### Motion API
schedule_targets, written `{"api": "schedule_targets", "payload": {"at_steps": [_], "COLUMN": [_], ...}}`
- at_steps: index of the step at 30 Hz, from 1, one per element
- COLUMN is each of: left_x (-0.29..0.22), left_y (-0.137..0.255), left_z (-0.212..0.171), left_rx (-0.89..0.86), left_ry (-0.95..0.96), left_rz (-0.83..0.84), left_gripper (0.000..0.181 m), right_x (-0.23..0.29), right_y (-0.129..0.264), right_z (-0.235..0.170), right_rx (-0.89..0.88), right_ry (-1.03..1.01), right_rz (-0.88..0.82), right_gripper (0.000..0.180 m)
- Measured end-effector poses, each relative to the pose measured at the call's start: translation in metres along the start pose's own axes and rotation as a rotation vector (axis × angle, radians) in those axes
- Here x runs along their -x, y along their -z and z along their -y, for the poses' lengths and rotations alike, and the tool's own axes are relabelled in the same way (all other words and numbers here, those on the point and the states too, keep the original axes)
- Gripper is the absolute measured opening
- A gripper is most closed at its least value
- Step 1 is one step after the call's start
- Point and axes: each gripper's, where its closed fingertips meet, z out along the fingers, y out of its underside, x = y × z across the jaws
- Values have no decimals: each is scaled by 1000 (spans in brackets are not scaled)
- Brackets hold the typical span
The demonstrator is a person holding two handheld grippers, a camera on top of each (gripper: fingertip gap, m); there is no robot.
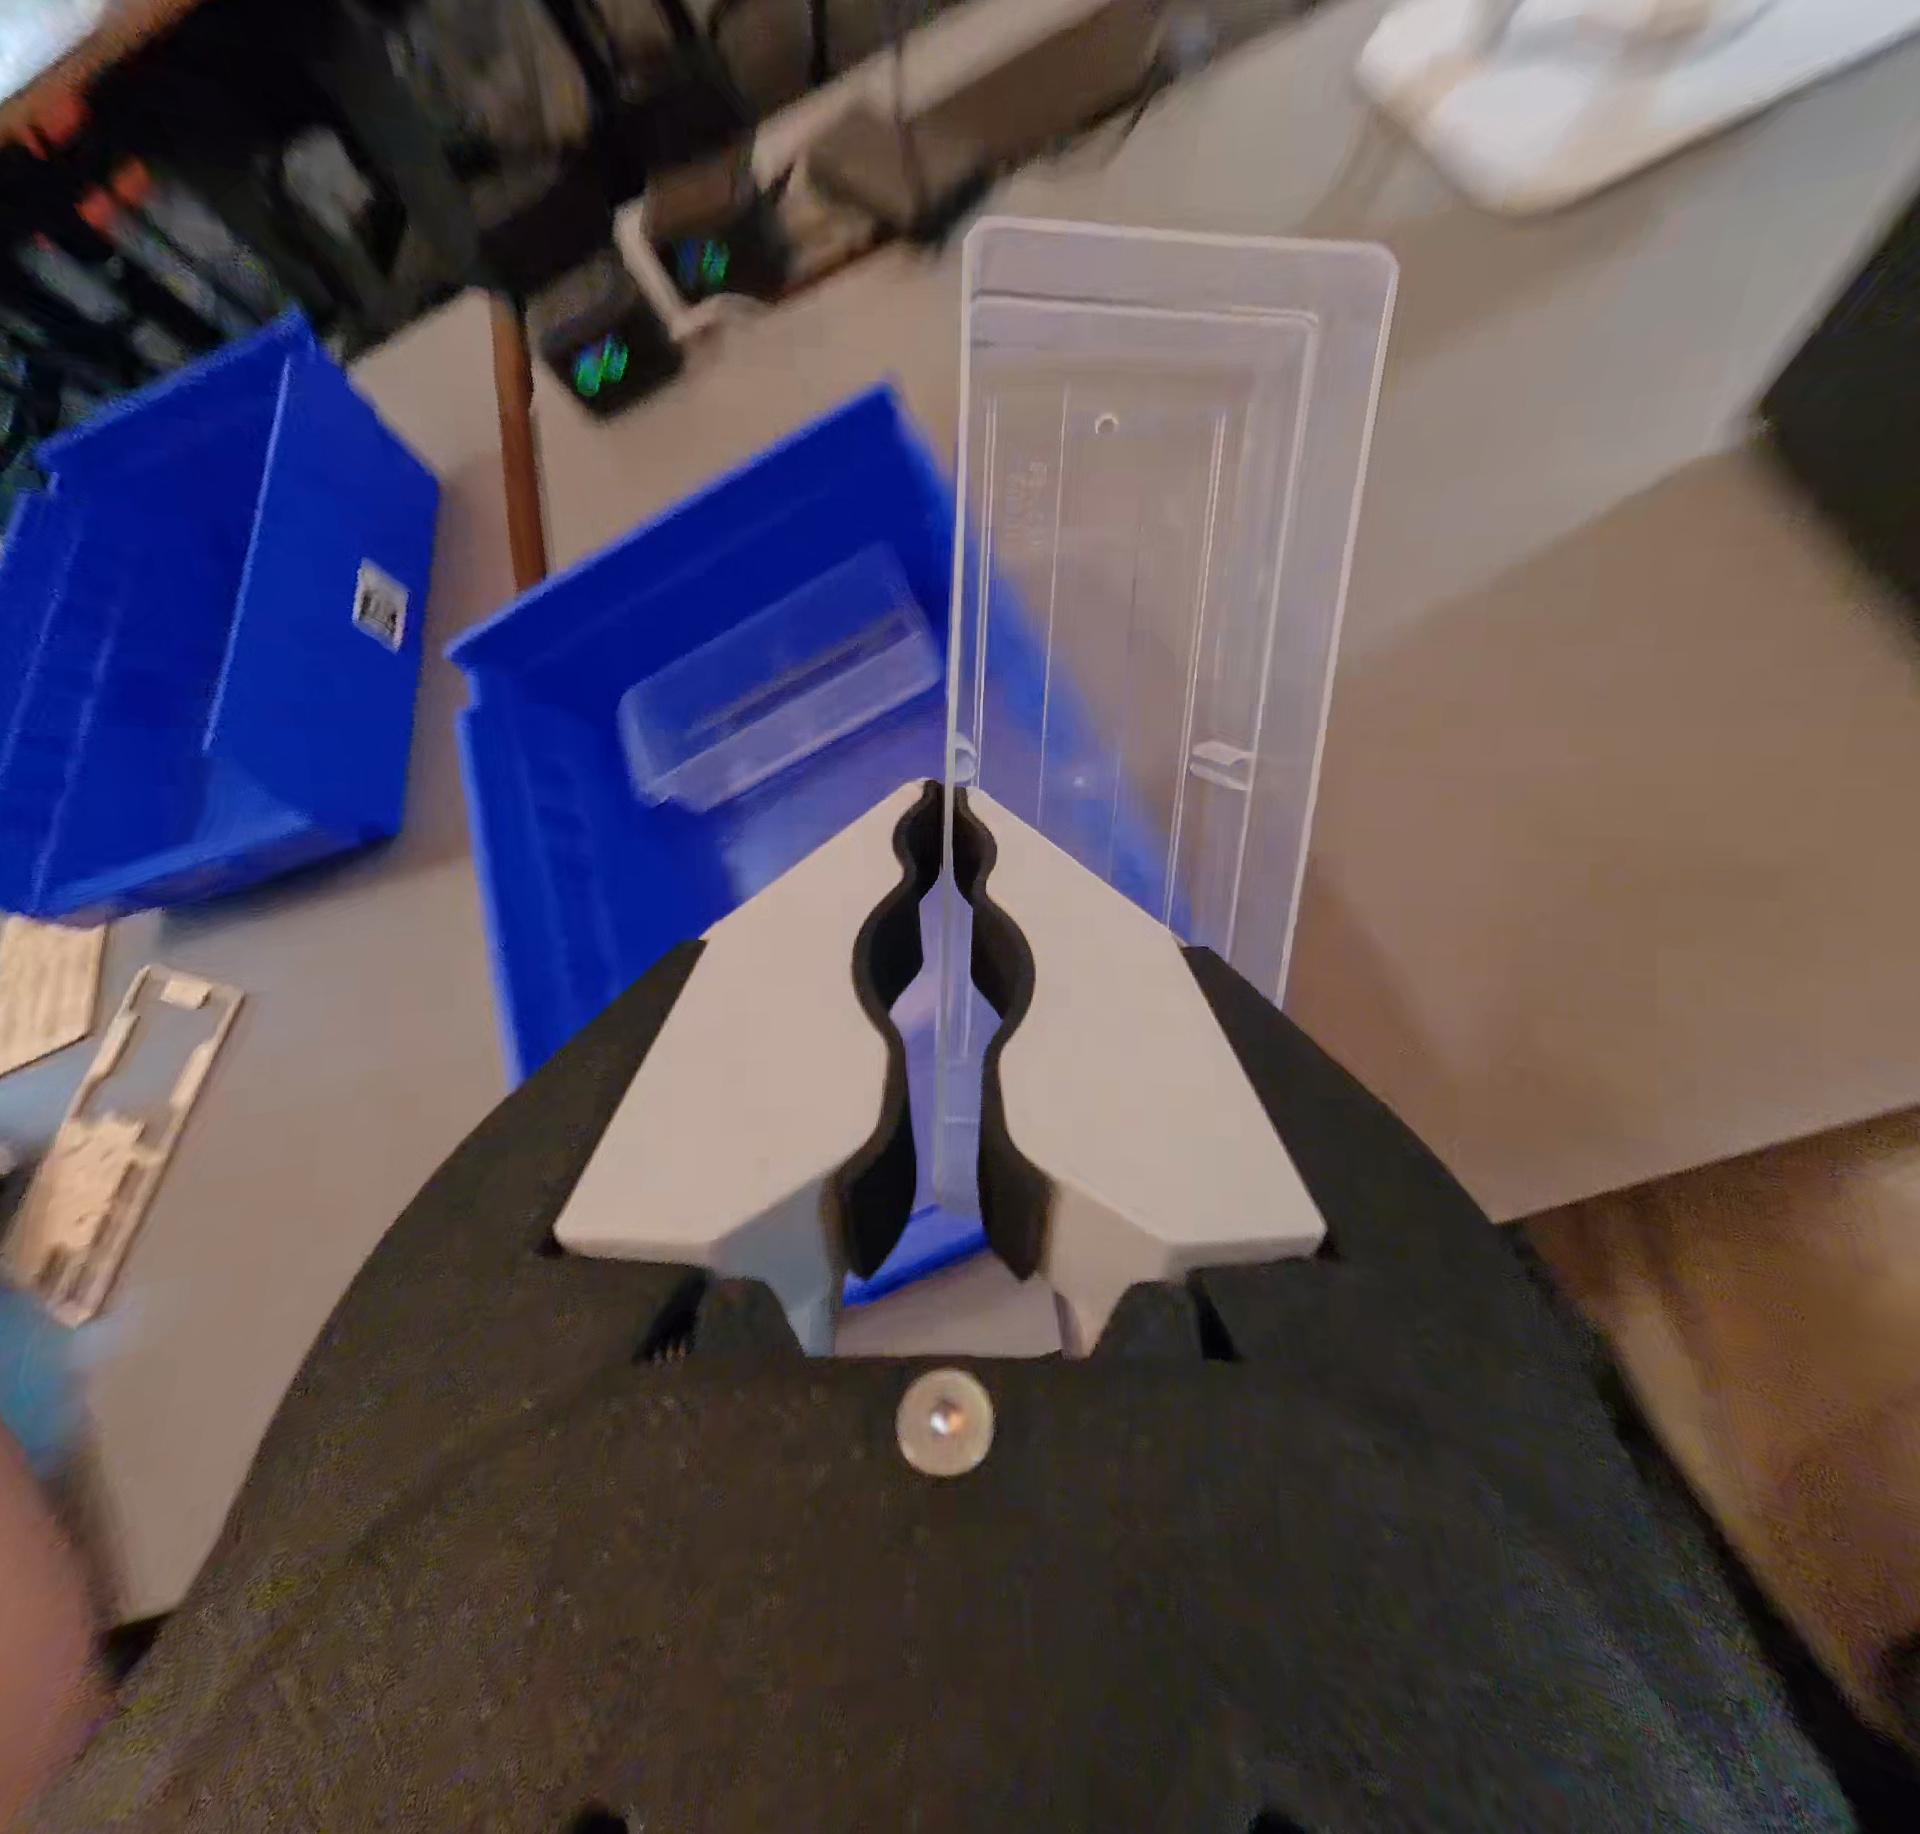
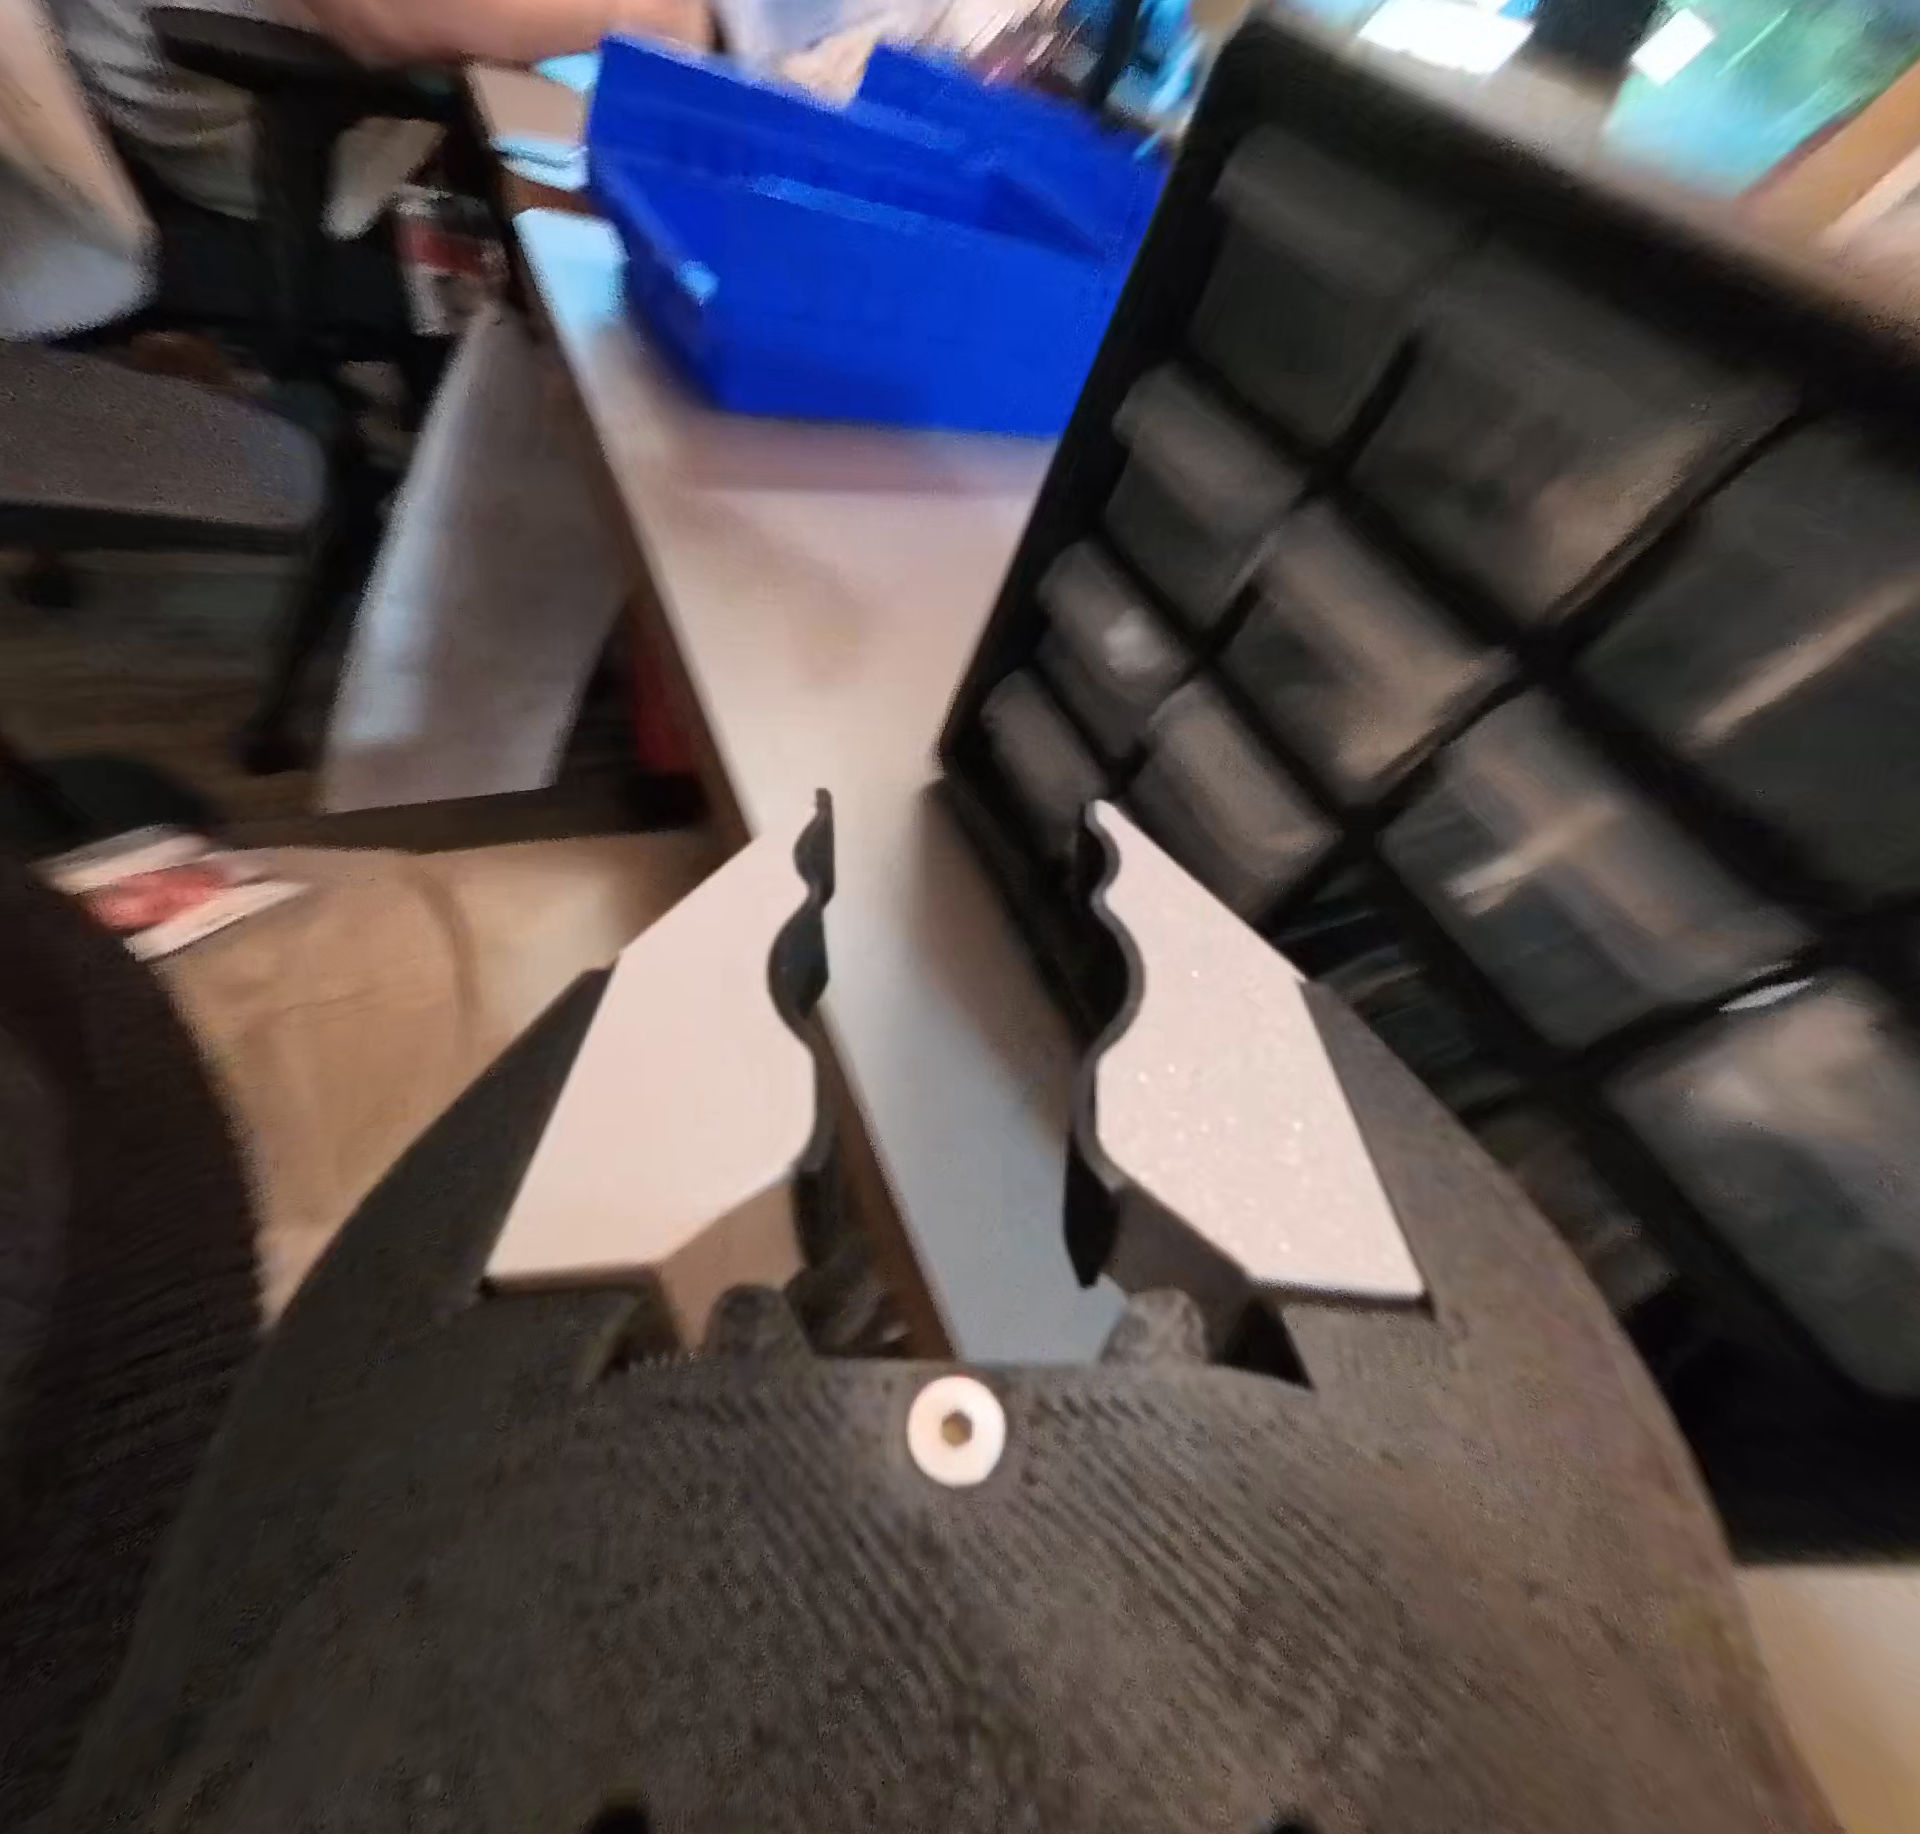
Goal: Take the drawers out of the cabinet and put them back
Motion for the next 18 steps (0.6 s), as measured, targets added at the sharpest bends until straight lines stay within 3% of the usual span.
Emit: {"api": "schedule_targets", "payload": {"at_steps": [4,6,8,12,18], "left_x": [-97,-146,-193,-270,-333], "left_y": [45,55,59,48,18], "left_z": [42,51,48,29,15], "left_rx": [-234,-348,-431,-473,-391], "left_ry": [52,123,248,492,611], "left_rz": [-114,-155,-214,-347,-400], "left_gripper": [0,0,0,0,0], "right_x": [-6,0,6,24,50], "right_y": [10,9,6,2,14], "right_z": [32,32,27,25,43], "right_rx": [-90,-68,-35,-23,-109], "right_ry": [222,266,294,352,567], "right_rz": [-200,-224,-239,-209,-205], "right_gripper": [44,58,61,58,47]}}
